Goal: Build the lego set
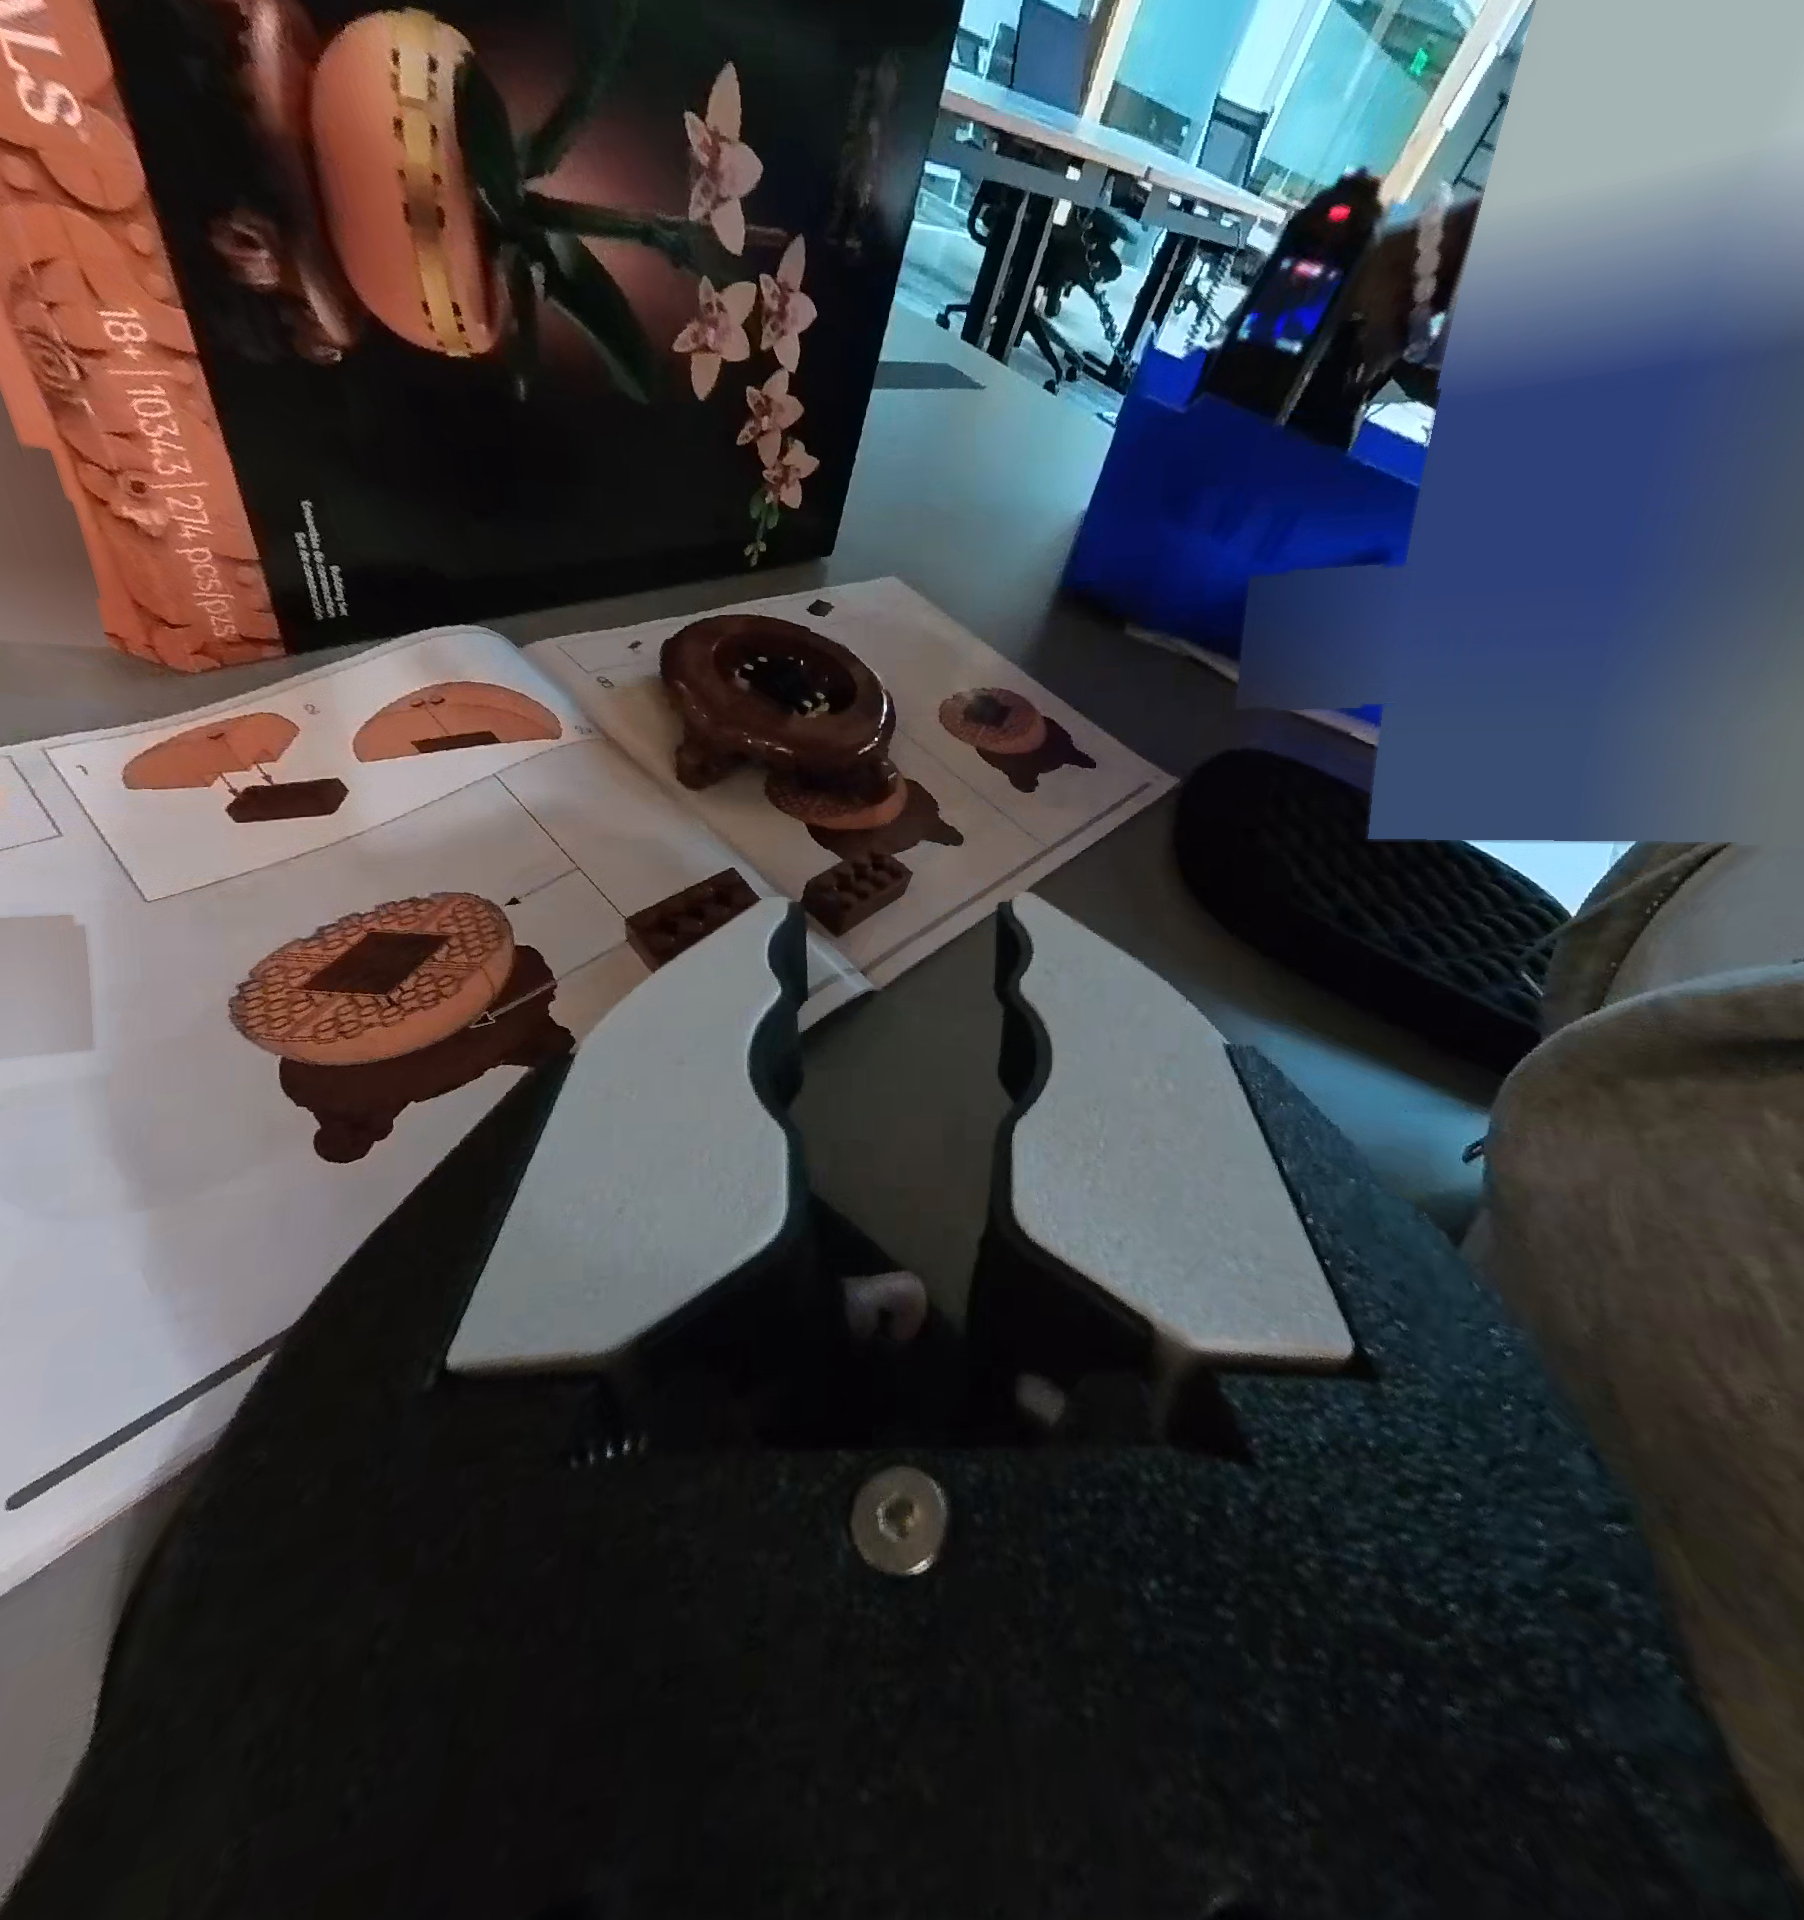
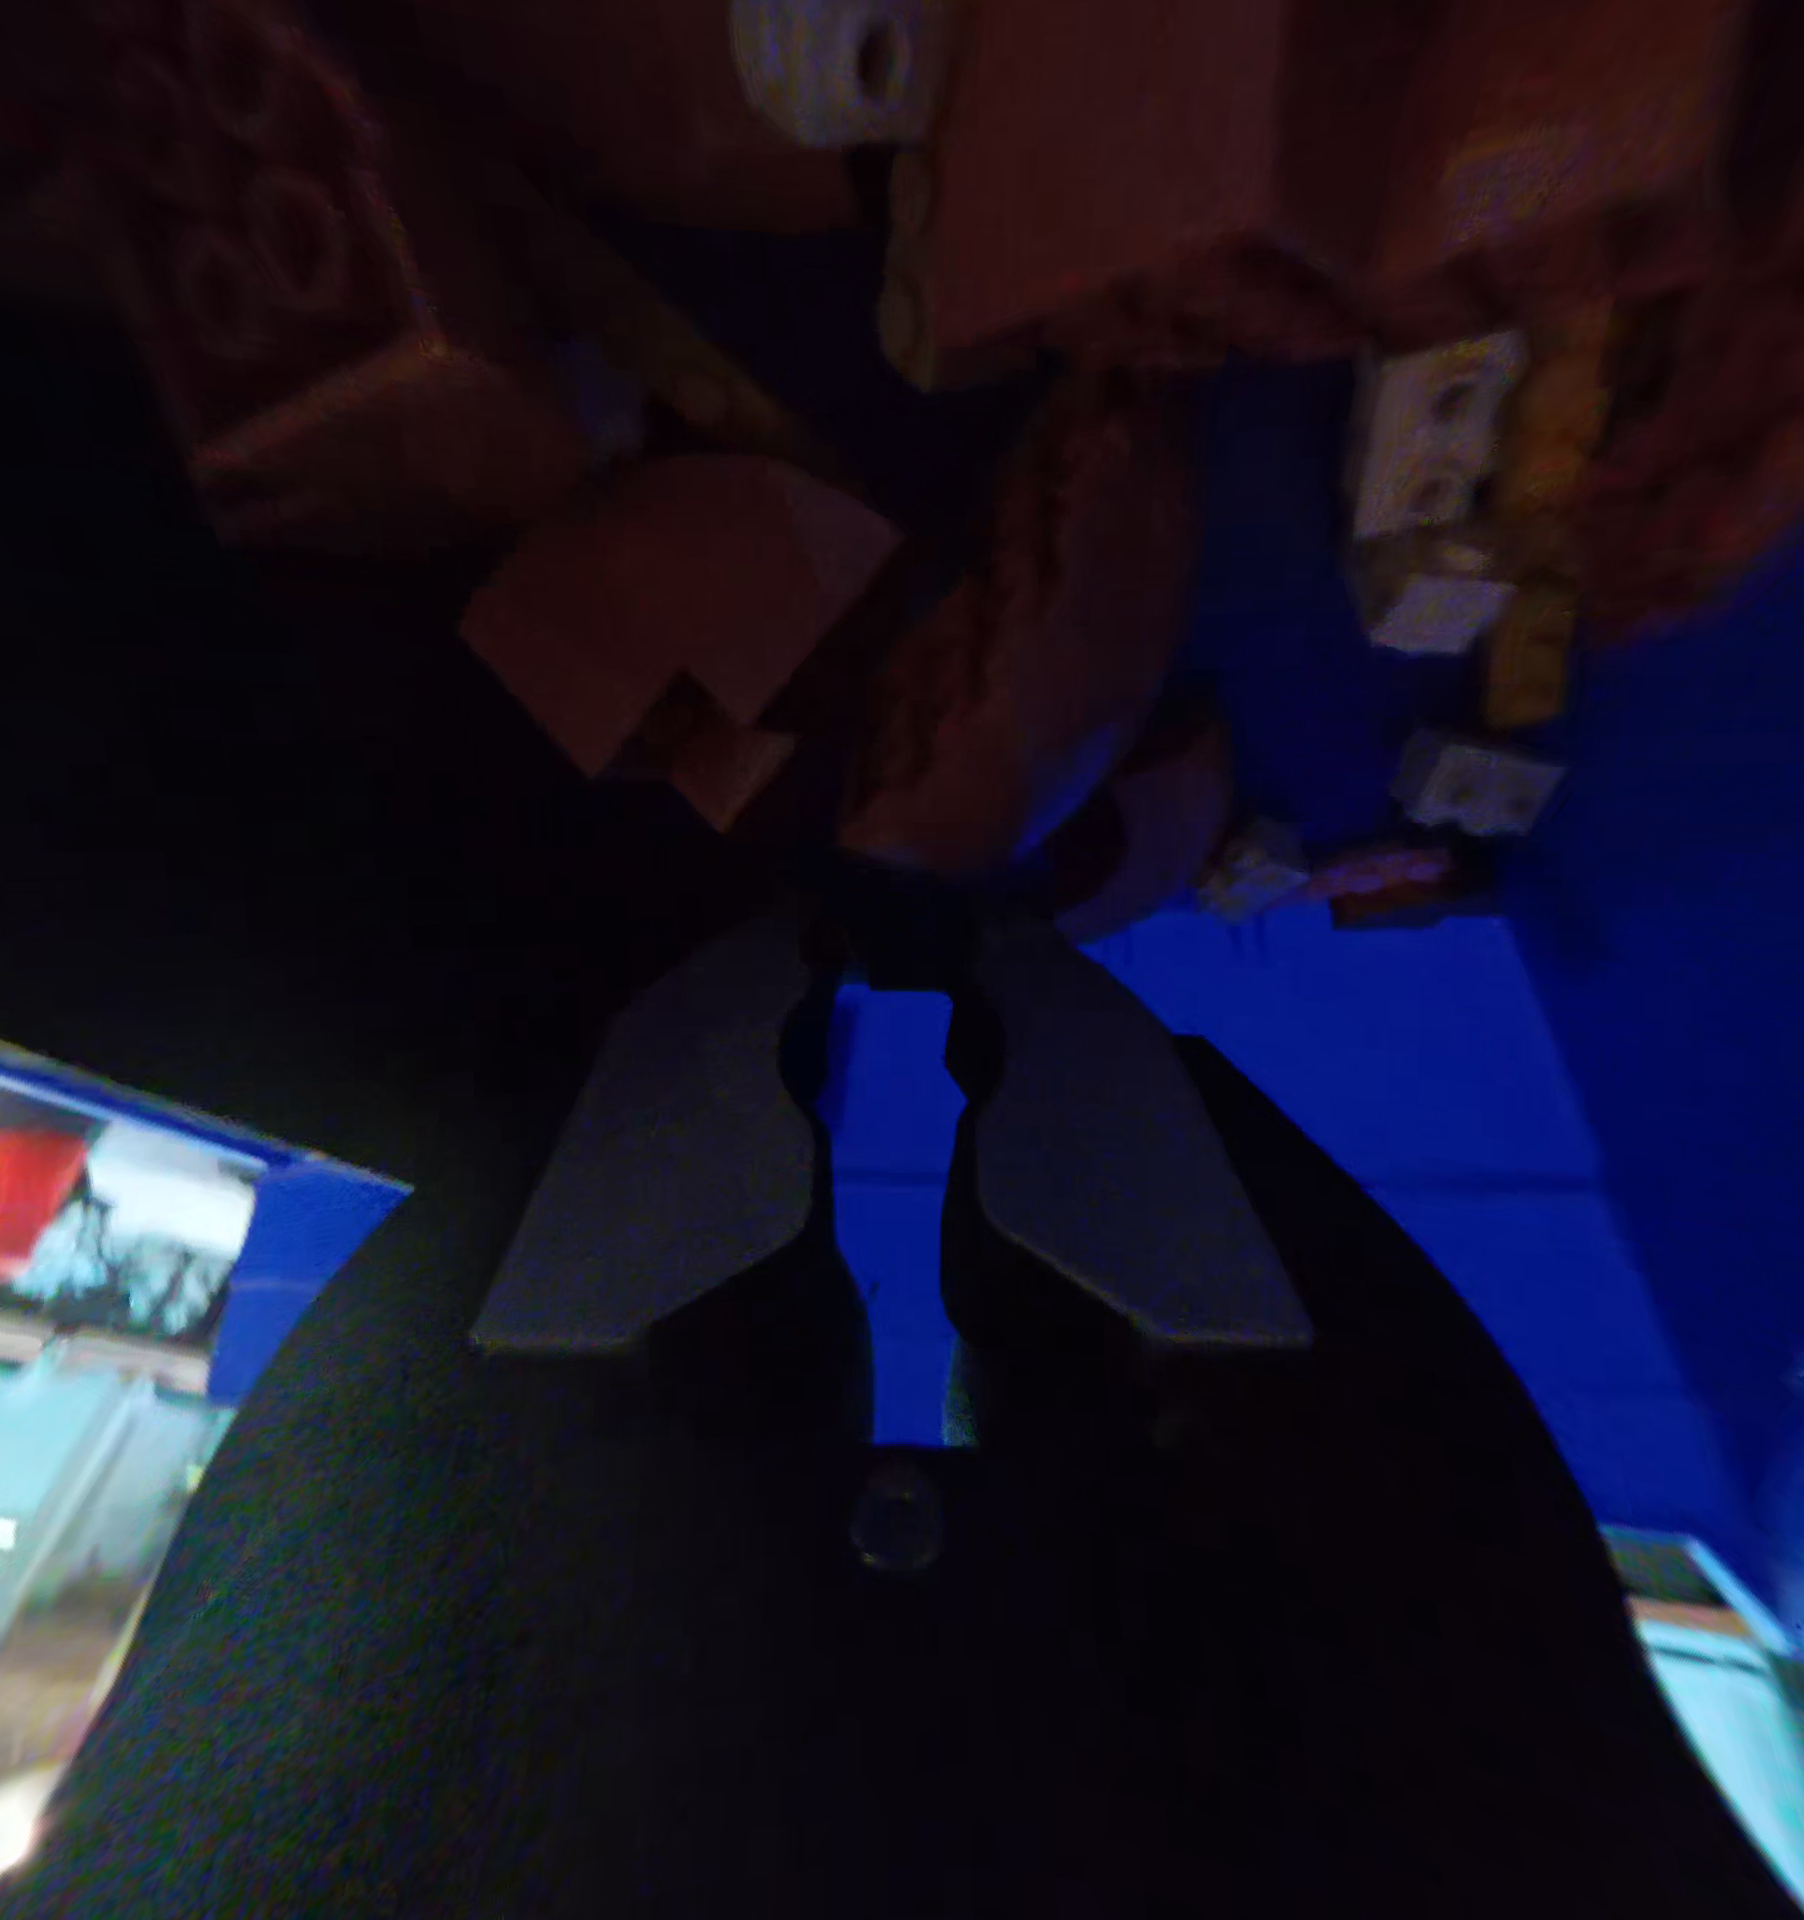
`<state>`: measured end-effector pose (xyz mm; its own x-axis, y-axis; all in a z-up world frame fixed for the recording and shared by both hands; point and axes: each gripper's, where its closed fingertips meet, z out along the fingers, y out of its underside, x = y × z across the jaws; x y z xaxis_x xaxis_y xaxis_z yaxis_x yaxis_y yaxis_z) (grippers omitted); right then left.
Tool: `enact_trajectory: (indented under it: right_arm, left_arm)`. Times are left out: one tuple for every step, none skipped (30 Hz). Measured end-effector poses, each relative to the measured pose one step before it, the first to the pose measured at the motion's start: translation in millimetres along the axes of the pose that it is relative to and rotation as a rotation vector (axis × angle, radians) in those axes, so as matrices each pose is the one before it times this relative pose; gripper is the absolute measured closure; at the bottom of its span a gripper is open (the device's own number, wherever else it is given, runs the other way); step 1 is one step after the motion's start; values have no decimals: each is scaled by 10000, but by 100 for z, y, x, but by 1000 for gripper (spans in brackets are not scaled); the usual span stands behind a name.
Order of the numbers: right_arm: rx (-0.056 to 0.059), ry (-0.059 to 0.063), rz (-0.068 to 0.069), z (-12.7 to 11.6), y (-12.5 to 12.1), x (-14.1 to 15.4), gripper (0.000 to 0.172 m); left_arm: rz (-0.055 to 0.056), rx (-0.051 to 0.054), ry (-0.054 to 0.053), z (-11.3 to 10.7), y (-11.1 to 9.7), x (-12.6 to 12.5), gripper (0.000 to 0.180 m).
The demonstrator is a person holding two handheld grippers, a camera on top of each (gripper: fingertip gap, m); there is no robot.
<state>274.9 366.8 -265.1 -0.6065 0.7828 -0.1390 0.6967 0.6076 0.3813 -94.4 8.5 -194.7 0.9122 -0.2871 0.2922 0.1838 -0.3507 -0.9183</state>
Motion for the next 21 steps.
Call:
enact_trajectory:
  right_arm:
    - [578,129,401,-577,-313,22,156]
    - [699,188,466,-825,-407,49,157]
    - [886,275,495,-1100,-648,105,155]
    - [1088,318,518,-1340,-960,107,155]
    - [1252,293,525,-1492,-1340,-7,155]
    - [1398,246,440,-1568,-1762,-175,155]
    - [1596,248,364,-1566,-2268,-292,155]
    - [1676,236,360,-1440,-2659,-397,156]
    - [1616,55,327,-1123,-2897,-782,156]
    - [1467,79,261,-680,-2993,-957,156]
    - [1258,179,226,-166,-2891,-1023,156]
    - [1053,124,270,378,-2581,-1277,156]
    - [847,-59,311,881,-2107,-1694,156]
    - [698,4,373,1317,-1577,-1719,156]
    - [653,27,448,1691,-1025,-1711,156]
    - [668,-223,464,1956,-459,-1963,155]
    - [646,-381,486,2194,203,-1895,155]
    - [392,-213,525,2327,1126,-1197,155]
    - [-4,7,510,2306,1960,-390,156]
    - [-335,60,419,2216,2429,184,155]
    - [-547,208,423,2025,2491,685,155]
  left_arm:
    - [36,52,22,-50,-48,55,146]
    - [28,46,33,-43,-58,64,146]
    - [23,49,32,-51,-51,58,146]
    - [27,53,22,-50,-67,45,146]
    - [29,51,35,-46,-53,67,146]
    - [21,46,41,-33,-46,63,146]
    - [4,37,44,-35,-32,55,146]
    - [-11,37,44,-29,-45,32,146]
    - [-25,33,41,-36,-41,30,146]
    - [-31,33,26,-28,-38,-1,146]
    - [-31,43,24,-39,-45,3,146]
    - [-24,50,44,-50,-62,21,146]
    - [-28,39,54,-34,-44,37,146]
    - [-33,37,69,-31,-46,48,146]
    - [-37,37,72,-24,-42,40,146]
    - [-64,18,69,-24,-34,19,146]
    - [-90,15,53,-4,-32,-39,146]
    - [-115,-1,49,0,-13,-45,146]
    - [-107,25,65,-32,-36,-21,146]
    - [-76,85,43,-91,-117,-10,146]
    - [-52,122,28,-109,-168,-12,146]
